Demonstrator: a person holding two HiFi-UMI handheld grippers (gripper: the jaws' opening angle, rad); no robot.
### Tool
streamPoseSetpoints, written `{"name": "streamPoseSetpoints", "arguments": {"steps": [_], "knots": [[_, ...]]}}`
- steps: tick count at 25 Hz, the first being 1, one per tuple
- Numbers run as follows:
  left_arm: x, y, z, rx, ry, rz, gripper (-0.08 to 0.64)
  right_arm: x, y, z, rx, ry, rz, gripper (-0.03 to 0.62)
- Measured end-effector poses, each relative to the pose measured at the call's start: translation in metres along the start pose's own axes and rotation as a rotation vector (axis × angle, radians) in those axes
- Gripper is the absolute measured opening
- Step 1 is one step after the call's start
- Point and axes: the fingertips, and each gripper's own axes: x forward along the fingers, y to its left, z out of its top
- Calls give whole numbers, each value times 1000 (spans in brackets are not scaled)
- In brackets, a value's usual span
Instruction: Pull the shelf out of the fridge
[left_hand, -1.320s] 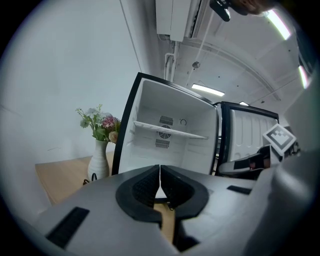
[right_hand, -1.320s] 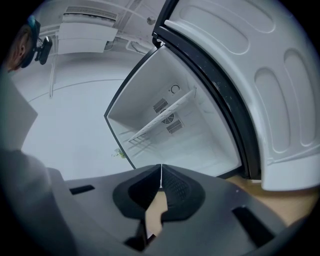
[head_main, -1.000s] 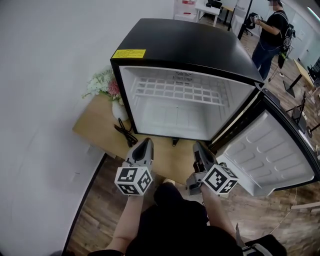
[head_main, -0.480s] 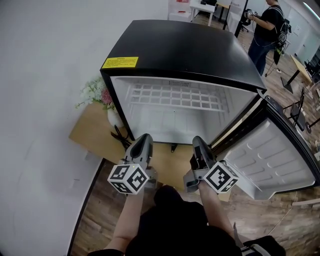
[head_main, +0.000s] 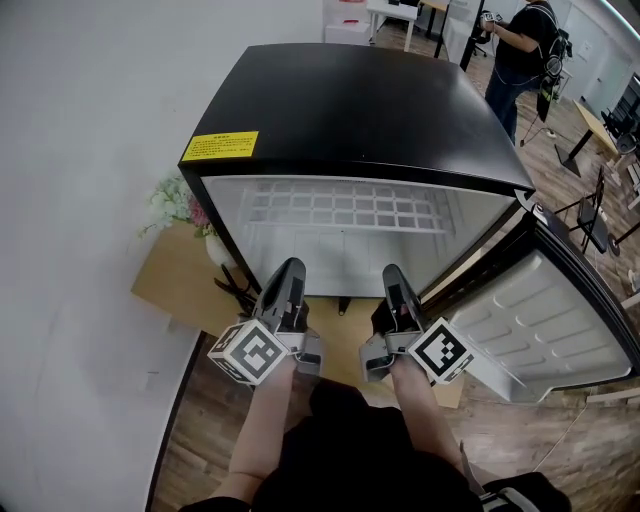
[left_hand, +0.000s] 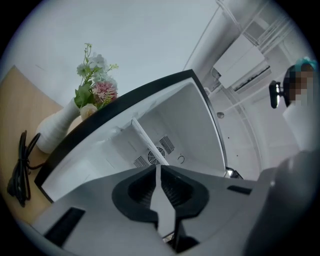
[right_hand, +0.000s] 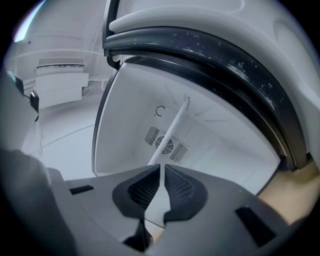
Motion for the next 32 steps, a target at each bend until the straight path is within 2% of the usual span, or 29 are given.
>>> {"name": "streamPoseSetpoints", "arguments": {"steps": [2, 4, 8, 11, 15, 22, 32], "knots": [[5, 0, 2, -52, -6, -15, 18, 2, -2, 3, 17, -8, -5, -5], [9, 0, 4, -100, -11, -30, 94, 5, -2, 6, 27, -13, 3, 6], [16, 1, 10, -179, -37, -31, 123, 12, -3, 11, 83, -28, 15, 104], [23, 1, 17, -220, -64, -52, 169, 16, -4, 16, 132, -48, 23, 110], [34, 0, 25, -237, -94, -86, 169, 24, -4, 25, 173, -83, 45, 111], [50, 5, 36, -261, -142, -90, 169, 42, -2, 39, 201, -115, 65, 110], [70, 16, 45, -288, -156, -58, 169, 65, -9, 49, 232, -142, 52, 110]]}}
